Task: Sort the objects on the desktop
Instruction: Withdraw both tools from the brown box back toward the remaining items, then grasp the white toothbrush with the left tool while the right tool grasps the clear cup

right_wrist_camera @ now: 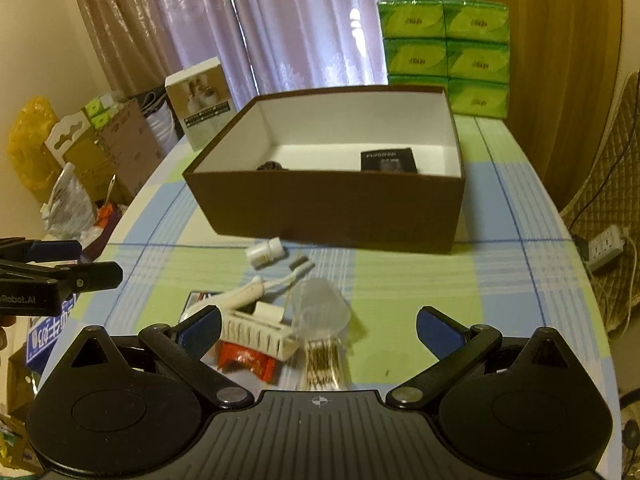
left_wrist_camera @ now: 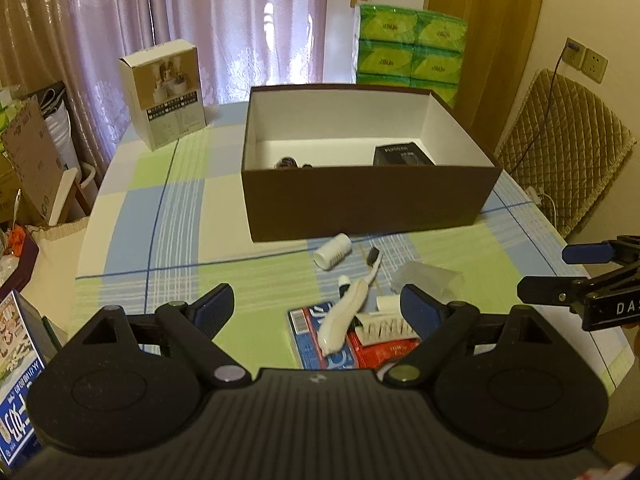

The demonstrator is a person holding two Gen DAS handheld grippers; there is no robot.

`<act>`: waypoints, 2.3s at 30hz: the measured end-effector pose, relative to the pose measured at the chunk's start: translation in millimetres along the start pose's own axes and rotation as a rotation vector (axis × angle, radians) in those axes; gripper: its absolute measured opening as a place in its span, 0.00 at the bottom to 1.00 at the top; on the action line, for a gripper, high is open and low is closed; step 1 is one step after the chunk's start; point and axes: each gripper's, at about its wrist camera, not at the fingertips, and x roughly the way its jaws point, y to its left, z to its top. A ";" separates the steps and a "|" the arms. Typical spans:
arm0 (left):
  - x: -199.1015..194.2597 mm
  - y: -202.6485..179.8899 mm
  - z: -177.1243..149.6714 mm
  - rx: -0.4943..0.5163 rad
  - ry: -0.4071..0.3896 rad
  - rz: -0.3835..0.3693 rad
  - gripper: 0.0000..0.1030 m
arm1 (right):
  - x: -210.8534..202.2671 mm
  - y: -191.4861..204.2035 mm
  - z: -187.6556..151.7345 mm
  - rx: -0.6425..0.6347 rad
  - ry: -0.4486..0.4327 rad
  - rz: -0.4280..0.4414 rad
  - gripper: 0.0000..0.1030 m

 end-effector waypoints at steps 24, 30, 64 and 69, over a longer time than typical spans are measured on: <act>33.8 -2.4 -5.4 0.024 0.086 -0.033 0.82 | 28.8 -3.6 -7.2 0.014 0.071 -0.009 0.98; 45.2 0.7 -5.9 0.026 0.108 -0.043 0.81 | 39.6 -4.1 -6.9 0.016 0.091 -0.015 0.98; 187.6 -20.9 16.2 0.361 0.384 -0.311 0.12 | 127.9 -20.0 12.7 -0.043 0.205 -0.042 0.78; 183.3 -14.8 20.2 0.314 0.355 -0.318 0.11 | 135.3 -18.8 15.0 -0.053 0.213 -0.036 0.78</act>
